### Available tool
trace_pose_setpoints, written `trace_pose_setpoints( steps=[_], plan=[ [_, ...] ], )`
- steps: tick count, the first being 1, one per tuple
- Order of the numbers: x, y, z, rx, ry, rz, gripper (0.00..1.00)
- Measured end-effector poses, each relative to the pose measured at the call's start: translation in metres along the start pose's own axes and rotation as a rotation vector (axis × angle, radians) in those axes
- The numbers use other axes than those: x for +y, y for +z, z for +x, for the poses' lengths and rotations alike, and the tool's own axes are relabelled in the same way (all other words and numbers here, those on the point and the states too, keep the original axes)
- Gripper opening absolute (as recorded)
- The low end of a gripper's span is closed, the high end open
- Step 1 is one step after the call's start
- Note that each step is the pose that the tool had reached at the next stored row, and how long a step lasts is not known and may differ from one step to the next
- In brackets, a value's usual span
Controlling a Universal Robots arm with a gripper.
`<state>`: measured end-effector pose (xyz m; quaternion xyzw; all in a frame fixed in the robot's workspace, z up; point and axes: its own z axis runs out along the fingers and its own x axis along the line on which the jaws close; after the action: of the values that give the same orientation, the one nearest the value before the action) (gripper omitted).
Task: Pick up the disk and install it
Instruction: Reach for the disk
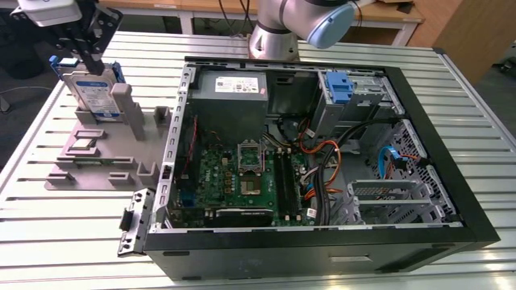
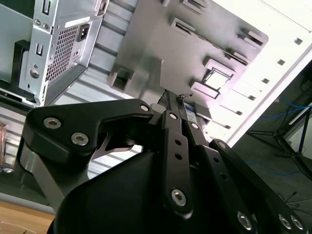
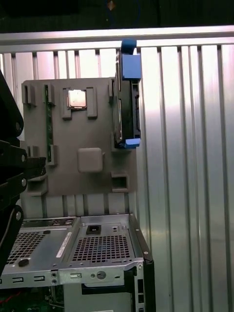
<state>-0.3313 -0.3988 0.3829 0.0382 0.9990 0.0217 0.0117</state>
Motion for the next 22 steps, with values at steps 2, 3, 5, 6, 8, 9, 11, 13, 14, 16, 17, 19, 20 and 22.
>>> trace_pose_setpoints(
  steps=[2,3,5,6,8,9,11,13,14,16,17,19,20,22],
  plan=[
    [-0.0001,0.0001,0.0013,-0.0001,0.000,0.0000,0.10],
    [-0.0001,0.0001,0.0021,0.0001,0.000,0.0000,0.10],
    [-0.0003,0.0002,0.0037,0.0000,0.000,0.0000,0.10],
    [-0.0003,0.0002,0.0042,0.0001,0.000,0.0000,0.10],
    [-0.0004,0.0002,0.0055,0.0001,0.000,0.0001,0.10],
    [-0.0005,0.0003,0.0064,0.0001,0.000,0.0001,0.10],
    [-0.0006,0.0005,0.0085,0.0001,0.000,0.0001,0.10],
    [-0.0008,0.0007,0.0109,0.0000,0.000,0.0000,0.10],
    [-0.0009,0.0008,0.0119,0.0000,0.000,0.0000,0.10],
    [-0.0010,0.0007,0.0133,0.0001,0.000,0.0001,0.10],
    [-0.0011,0.0008,0.0134,0.0001,0.000,0.0000,0.10],
    [-0.0010,0.0007,0.0135,0.0001,0.000,0.0000,0.10],
    [-0.0010,0.0008,0.0136,0.0001,0.000,0.0000,0.10],
    [-0.0010,0.0007,0.0136,0.0001,0.000,0.0000,0.10]
  ],
)
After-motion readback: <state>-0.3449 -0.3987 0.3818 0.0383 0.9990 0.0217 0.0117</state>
